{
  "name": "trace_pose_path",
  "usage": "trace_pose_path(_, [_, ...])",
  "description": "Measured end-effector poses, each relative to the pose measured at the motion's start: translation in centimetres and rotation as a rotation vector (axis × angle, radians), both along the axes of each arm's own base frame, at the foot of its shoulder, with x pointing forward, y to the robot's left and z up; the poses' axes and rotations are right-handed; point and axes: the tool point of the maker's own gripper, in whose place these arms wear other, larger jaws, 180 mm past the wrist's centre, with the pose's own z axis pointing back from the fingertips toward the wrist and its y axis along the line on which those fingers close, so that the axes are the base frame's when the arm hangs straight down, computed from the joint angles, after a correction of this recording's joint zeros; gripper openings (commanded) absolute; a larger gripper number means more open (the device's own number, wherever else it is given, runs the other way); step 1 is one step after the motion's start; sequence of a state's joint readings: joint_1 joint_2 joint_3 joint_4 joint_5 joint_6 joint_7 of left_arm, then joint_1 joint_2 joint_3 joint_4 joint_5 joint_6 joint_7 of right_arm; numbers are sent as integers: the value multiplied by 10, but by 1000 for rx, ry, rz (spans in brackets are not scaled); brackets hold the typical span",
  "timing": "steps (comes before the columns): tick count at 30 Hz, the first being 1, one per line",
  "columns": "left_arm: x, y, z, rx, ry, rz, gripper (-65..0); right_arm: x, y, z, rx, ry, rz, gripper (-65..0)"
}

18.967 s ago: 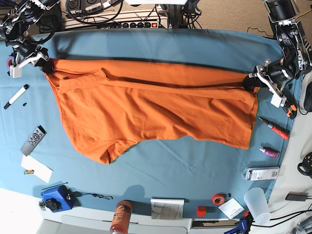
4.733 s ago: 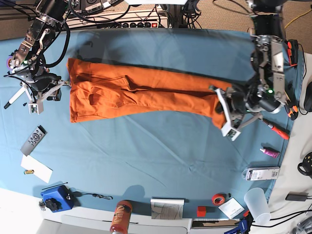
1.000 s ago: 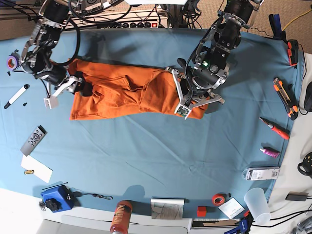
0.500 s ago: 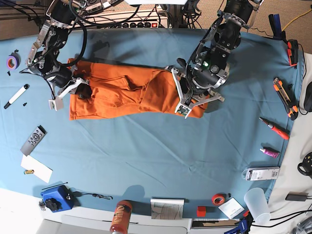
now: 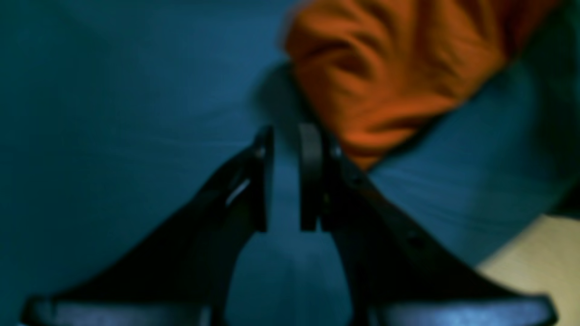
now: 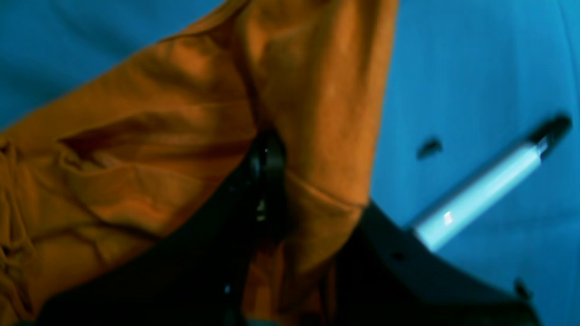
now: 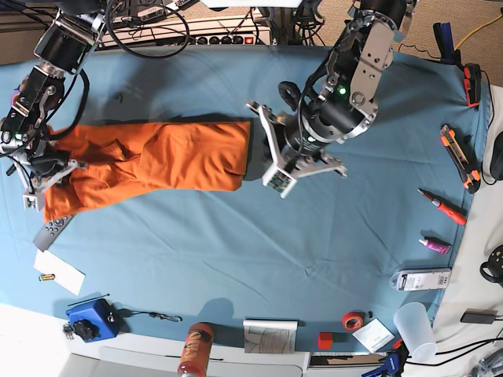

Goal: Layout the t-shirt on the table in an organized manner, then fold the t-shirt properly
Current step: 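Fold the strip end in the right gripper over onto the stack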

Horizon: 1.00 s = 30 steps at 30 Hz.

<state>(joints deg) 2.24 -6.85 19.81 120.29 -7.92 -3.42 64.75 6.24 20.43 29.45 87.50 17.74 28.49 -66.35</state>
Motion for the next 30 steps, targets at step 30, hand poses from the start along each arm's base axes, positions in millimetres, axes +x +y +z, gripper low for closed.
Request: trace_pose_path(30, [8, 193, -17, 83, 63, 487, -560, 5, 258, 38, 33, -193, 548, -650])
